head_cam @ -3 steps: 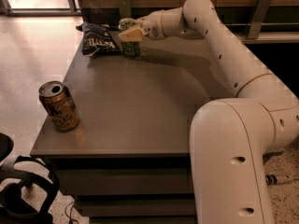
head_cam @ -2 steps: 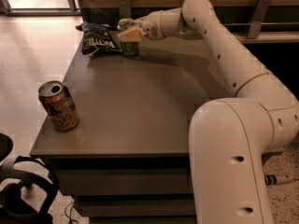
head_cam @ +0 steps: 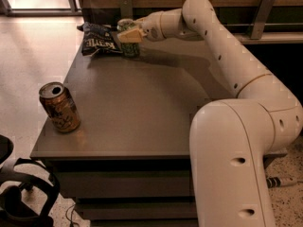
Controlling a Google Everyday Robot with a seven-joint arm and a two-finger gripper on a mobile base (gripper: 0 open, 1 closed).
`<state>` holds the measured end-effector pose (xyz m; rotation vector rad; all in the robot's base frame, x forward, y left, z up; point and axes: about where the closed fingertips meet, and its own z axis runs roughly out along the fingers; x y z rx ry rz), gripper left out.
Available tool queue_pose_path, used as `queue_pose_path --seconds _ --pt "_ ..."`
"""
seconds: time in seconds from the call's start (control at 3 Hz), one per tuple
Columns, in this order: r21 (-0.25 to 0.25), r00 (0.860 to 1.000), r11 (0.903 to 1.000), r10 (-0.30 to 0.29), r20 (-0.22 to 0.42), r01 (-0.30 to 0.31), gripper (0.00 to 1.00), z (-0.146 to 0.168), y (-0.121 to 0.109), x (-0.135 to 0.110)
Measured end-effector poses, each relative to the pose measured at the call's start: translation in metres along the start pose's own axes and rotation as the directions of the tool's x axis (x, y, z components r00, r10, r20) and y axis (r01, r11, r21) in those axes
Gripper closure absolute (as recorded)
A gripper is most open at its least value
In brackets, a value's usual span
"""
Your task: Move green can near blue chip bag
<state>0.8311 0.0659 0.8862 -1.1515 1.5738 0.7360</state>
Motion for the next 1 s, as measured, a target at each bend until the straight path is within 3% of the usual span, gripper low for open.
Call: queue_pose_path --seconds 0.33,0.67,1.0 --pt "-0.005 1.000 1.0000 0.001 0.000 -0.001 0.12 0.0038 0.0017 0.0005" --pt "-0.010 1.000 0.9999 0.002 -0.001 -0.002 0.00 0.0068 0.0032 0.0010" --pt "-0.010 1.000 0.9999 0.002 -0.001 -0.002 0.00 0.0069 0.0032 0.0010"
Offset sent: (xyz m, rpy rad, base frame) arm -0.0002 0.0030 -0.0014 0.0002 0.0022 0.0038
